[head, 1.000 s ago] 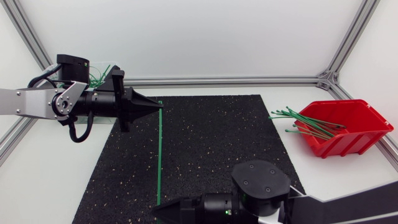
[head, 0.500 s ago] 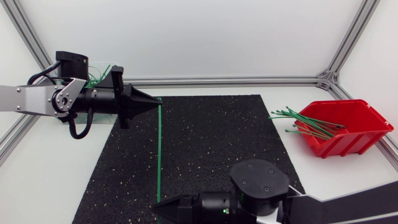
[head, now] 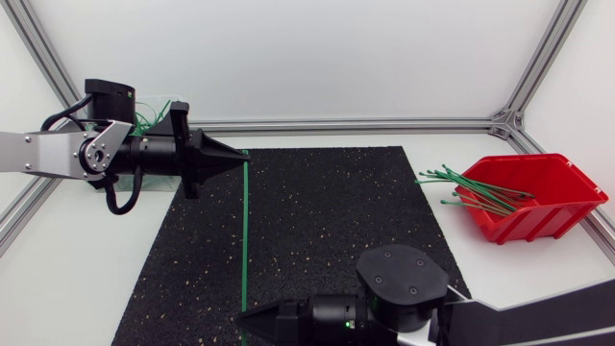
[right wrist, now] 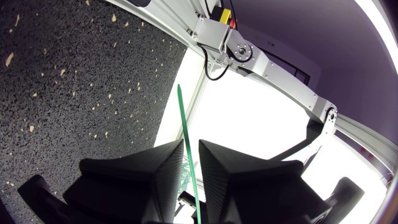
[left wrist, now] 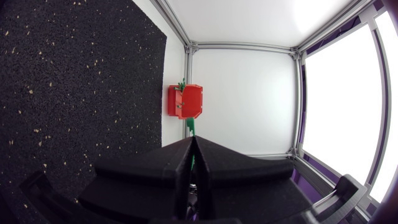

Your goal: Take a green cable tie from the red box, thread the tail through the head to close it, then place it in the transparent bin on the left.

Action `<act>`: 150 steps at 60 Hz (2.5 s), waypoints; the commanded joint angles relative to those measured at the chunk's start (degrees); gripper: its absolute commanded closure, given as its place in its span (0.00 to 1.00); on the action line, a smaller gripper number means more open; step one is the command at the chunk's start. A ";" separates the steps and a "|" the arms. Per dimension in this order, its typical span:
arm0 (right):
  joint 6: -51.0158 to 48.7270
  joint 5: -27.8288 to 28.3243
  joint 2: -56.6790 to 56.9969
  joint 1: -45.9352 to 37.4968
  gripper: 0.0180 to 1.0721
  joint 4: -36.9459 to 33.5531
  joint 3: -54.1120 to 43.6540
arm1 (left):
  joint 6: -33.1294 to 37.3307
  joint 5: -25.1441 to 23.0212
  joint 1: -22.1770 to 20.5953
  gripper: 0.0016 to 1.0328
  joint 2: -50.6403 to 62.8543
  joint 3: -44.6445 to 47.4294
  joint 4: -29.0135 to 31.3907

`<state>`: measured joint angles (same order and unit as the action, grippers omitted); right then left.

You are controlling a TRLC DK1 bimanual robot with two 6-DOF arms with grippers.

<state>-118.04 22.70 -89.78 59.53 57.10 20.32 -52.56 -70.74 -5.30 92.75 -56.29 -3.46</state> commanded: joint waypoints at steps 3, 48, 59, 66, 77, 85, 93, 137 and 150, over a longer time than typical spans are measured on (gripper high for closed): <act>0.53 -0.02 1.18 -0.20 0.76 -0.06 -0.19 | -1.23 -1.24 0.20 0.97 0.06 -0.92 -0.49; 0.53 -1.43 1.80 -0.29 0.92 -0.50 -2.21 | -0.97 -1.24 0.20 0.97 -0.11 -0.66 -0.58; 0.79 -1.60 1.89 -0.11 0.95 -0.50 -2.12 | -0.36 -1.24 -0.32 0.97 -0.11 -0.22 -0.58; 0.88 -1.60 1.80 -0.11 0.95 -0.68 -1.86 | 0.44 -1.24 -0.85 0.97 -0.55 0.57 -0.93; 4.22 -2.40 1.45 -0.03 0.95 -0.76 -0.80 | 0.79 -1.15 -0.94 0.97 -1.43 2.33 -3.13; 10.46 -3.80 1.62 0.24 0.95 -0.76 -0.19 | 1.58 -1.07 -1.03 0.97 -2.31 3.56 -4.53; 18.81 -7.05 2.06 1.12 0.95 -0.94 0.16 | 1.49 -0.10 -1.47 0.97 -3.10 5.40 -7.61; 62.05 -19.53 4.88 4.11 0.95 -7.27 -0.36 | 1.31 2.01 -3.75 0.97 -6.09 9.18 -10.51; 64.95 -19.71 3.38 4.90 0.95 -8.59 -0.89 | 1.23 2.27 -4.37 0.97 -6.62 9.53 -10.42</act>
<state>-55.53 3.53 -85.84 64.07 49.19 19.55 -51.22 -68.49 -9.34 87.26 -48.42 -13.58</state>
